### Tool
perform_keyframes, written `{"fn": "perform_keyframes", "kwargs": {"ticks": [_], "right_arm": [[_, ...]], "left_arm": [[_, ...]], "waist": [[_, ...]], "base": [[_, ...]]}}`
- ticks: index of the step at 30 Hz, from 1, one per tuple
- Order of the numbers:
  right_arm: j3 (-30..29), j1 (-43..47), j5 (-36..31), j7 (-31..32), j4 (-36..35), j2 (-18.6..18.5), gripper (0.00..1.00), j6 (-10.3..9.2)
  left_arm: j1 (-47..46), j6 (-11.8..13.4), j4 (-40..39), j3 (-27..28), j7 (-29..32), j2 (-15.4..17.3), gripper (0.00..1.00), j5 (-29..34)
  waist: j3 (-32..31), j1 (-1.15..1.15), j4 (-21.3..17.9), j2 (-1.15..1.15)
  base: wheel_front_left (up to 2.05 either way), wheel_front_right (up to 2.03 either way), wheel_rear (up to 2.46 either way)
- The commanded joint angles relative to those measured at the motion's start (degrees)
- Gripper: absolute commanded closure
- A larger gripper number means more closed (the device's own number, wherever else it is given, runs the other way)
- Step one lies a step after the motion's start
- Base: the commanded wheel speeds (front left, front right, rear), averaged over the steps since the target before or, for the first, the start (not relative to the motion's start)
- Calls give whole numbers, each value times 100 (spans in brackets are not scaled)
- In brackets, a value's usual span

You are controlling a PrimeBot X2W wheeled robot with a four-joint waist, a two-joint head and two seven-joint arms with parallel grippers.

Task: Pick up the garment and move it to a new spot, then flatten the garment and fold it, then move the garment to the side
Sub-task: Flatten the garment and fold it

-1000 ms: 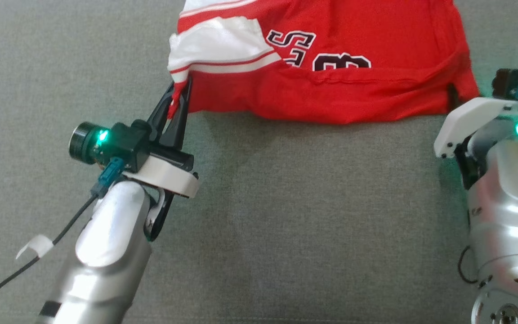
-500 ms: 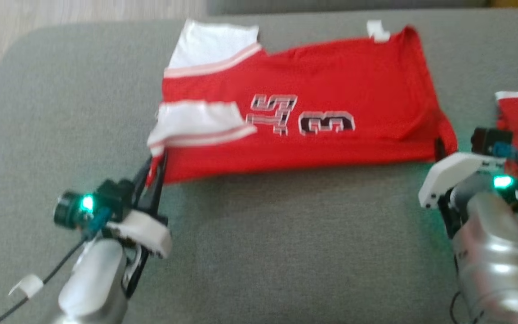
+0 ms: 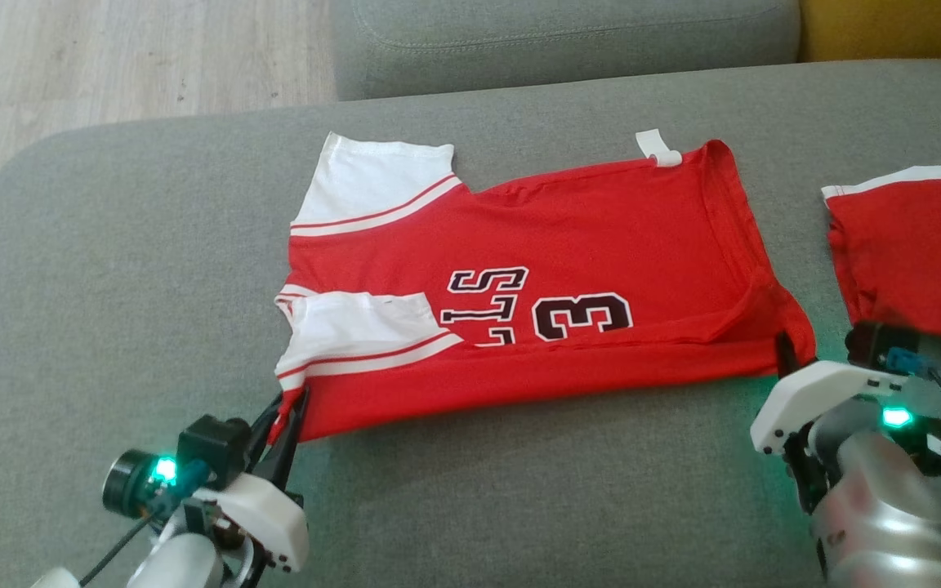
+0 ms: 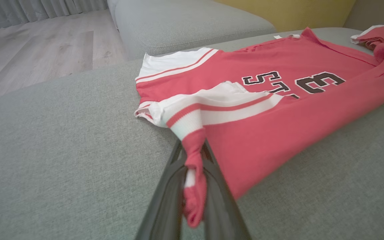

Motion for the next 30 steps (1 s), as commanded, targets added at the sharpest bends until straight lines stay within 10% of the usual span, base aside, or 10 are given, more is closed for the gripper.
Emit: {"fn": "perform_keyframes", "kwargs": {"ticks": [1,5,6,7,9,10,19,30], "right_arm": [[162,-80,41,-83,-201,-26,100,-5],[295,51,244,-184,-369,-26,89,-5],[305,76,283,-252,-434,-26,5,-5],[310,97,343,-306,-484,-26,0,-5],[419,119,479,-439,-598,-26,0,-5],[456,134,536,-521,-673,-26,0,-5],[1015,527,859,-1006,-2240,-26,0,-5],[1378,817,1356,-1025,-3713,-26,0,-5]], "left_arm": [[-170,53,-192,259,-15,186,100,-49],[-115,147,-292,280,-37,97,100,-121],[-116,177,-297,280,-52,80,100,-120],[-118,215,-300,288,-80,62,100,-120],[-129,316,-305,314,-181,33,15,-95],[-137,367,-316,342,-254,7,0,-99],[-314,642,-1175,1203,-1126,-382,0,-431],[-1907,-147,-1279,1152,-769,225,0,188]], "waist": [[7,1,-5,0],[42,1,-27,0],[51,1,-32,0],[59,1,-35,0],[72,1,-40,0],[77,1,-45,0],[250,1,-163,0],[1188,1,-524,0]], "base": [[0,0,0],[0,0,0],[0,0,0],[0,0,0],[0,0,0],[0,0,0],[0,0,0],[0,0,0]]}}
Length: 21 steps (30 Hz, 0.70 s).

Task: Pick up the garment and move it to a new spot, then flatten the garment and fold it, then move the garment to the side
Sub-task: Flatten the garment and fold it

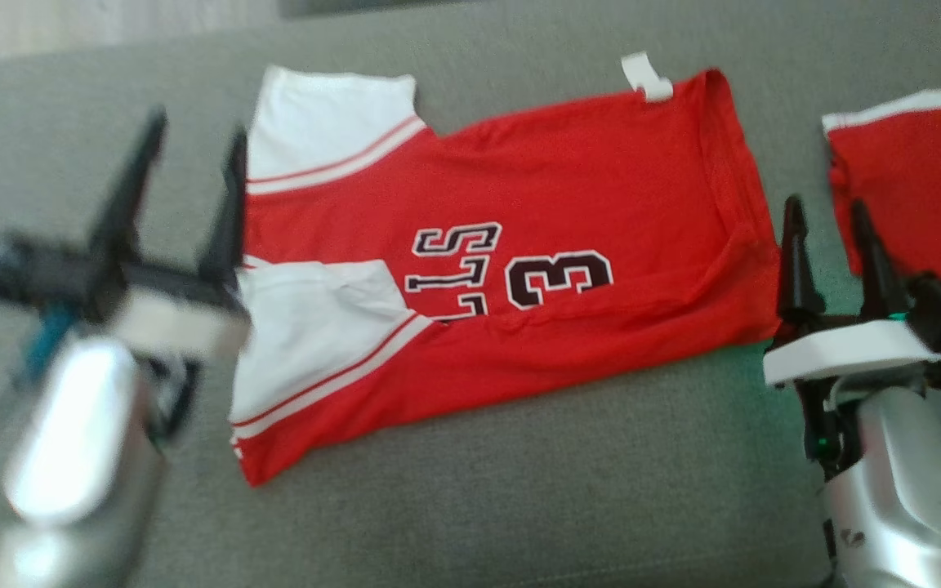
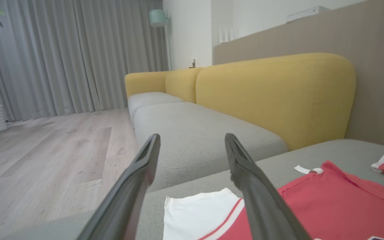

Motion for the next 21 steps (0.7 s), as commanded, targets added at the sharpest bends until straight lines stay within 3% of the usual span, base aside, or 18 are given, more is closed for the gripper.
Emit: {"fn": "perform_keyframes", "kwargs": {"ticks": [1,4,9,14,17,21], "right_arm": [[169,-143,264,-65,-319,-21,0,-5],[210,-215,543,-66,-566,-21,0,-5],[333,-353,702,-67,-936,-21,0,-5],[520,-435,771,-67,-1382,-21,0,-5],[616,-472,790,-67,-1531,-21,0,-5],[695,-478,857,-67,-1719,-21,0,-5]], "left_arm": [[-755,-180,3,60,254,369,0,40],[-1516,-358,369,-106,746,675,0,-145],[-2351,-417,1018,-581,1562,1078,0,-589],[-2899,-421,1563,-1096,2542,1442,0,-1956],[-3157,-421,1857,-1310,2805,1762,0,-2198],[-3436,-422,2288,-1500,2878,1953,0,-2297]], "waist": [[412,-1,-257,0],[714,-1,-425,0],[1055,-1,-636,0],[1360,-1,-882,0],[1535,-1,-989,0],[1694,-1,-1071,0]], "base": [[0,0,0],[0,0,0],[0,0,0],[0,0,0],[0,0,0],[0,0,0]]}}
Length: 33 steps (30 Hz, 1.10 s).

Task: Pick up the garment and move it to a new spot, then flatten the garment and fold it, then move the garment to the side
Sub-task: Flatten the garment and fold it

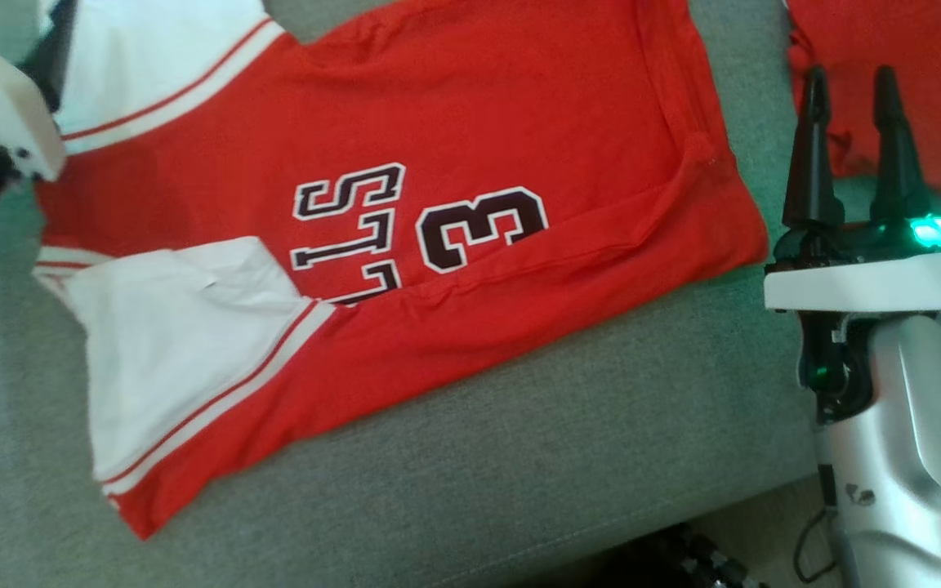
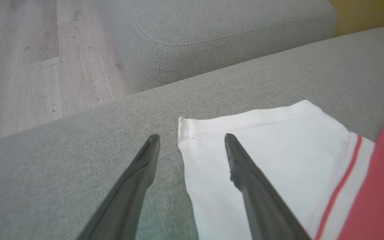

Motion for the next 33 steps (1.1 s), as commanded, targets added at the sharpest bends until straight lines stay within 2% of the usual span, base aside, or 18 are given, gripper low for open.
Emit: {"fn": "perform_keyframes", "kwargs": {"ticks": [1,14,17,18,20,21,25,28,29,33], "right_arm": [[153,-72,50,-61,-233,-20,0,-5],[236,130,90,-61,-543,-20,0,-5],[240,177,68,-61,-567,-20,0,-5],[246,189,81,-61,-562,-20,0,-5],[247,191,95,-61,-572,-20,0,-5],[234,189,89,-61,-578,-20,0,-5],[181,192,15,-61,-544,-20,0,-5],[143,195,-100,-38,-484,-20,0,-5],[143,195,-100,-38,-484,-20,0,-5],[154,192,-473,101,-455,-20,0,-5]], "left_arm": [[-286,10,-83,121,11,273,0,-52],[-738,9,723,-307,-34,414,0,-526],[-707,9,909,-405,254,349,0,-776],[-671,9,954,-477,502,322,7,-889],[-645,9,870,-642,764,354,91,-1005],[-654,9,822,-676,719,387,100,-1023],[-692,9,696,-805,166,415,100,-937],[-707,9,562,-898,-498,329,100,-812],[-707,9,562,-898,-498,329,100,-812],[-623,9,467,-1082,-1196,188,100,-610]], "waist": [[100,-1,-100,0],[295,-1,-366,0],[288,-1,-384,0],[278,-1,-388,0],[263,-1,-381,0],[250,-1,-363,0],[128,-1,-237,0],[-46,-1,-96,0],[-46,-1,-96,0],[-329,-1,115,0]], "base": [[0,0,0],[0,0,0],[0,0,0],[0,0,0],[0,0,0],[0,0,0],[0,0,0],[0,0,0],[0,0,0],[0,0,0]]}}
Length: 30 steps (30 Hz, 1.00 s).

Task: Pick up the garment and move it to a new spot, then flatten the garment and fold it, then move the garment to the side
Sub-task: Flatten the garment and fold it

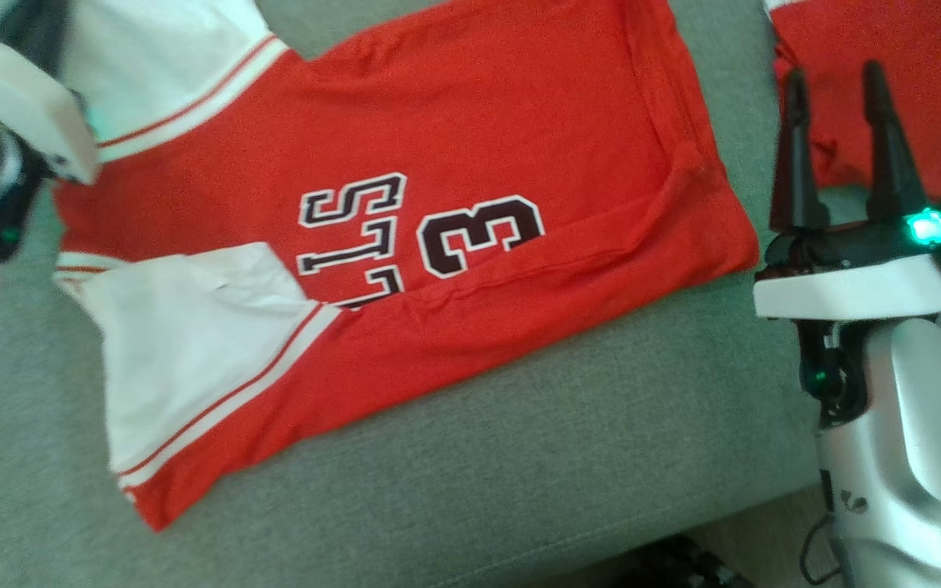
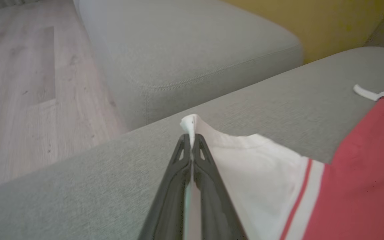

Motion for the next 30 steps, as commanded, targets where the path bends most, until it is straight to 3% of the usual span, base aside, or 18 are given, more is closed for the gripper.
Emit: {"fn": "perform_keyframes", "kwargs": {"ticks": [1,5,8,13,16,22,30], "right_arm": [[102,124,-183,74,-170,-20,0,-5],[-117,136,-674,397,-257,-20,0,-5],[-399,40,-929,812,-358,-20,0,-5],[-566,-395,-1005,1437,-201,-20,0,-5],[-689,-944,-1367,2100,289,-21,0,-5],[-839,-1885,-2078,2653,1447,-366,0,-5],[-1120,-2716,-2943,2495,3023,-880,0,-5]], "left_arm": [[-83,10,-211,99,-140,175,100,70],[129,16,-541,-27,-717,80,100,214],[464,144,-1089,-91,-1145,-2,100,309],[960,477,-1992,-209,-1279,-29,100,387],[1300,687,-2804,-346,-1137,50,100,426],[1432,894,-3724,-485,-905,70,100,496],[1307,948,-4167,-591,-782,-23,100,592]], "waist": [[-216,0,188,0],[-489,0,476,0],[-657,0,811,0],[-736,0,1229,0],[-648,0,1477,0],[-333,0,1837,0],[-43,0,2110,0]], "base": [[0,0,0],[0,0,0],[0,0,0],[0,0,0],[0,0,0],[0,0,0],[0,0,0]]}}
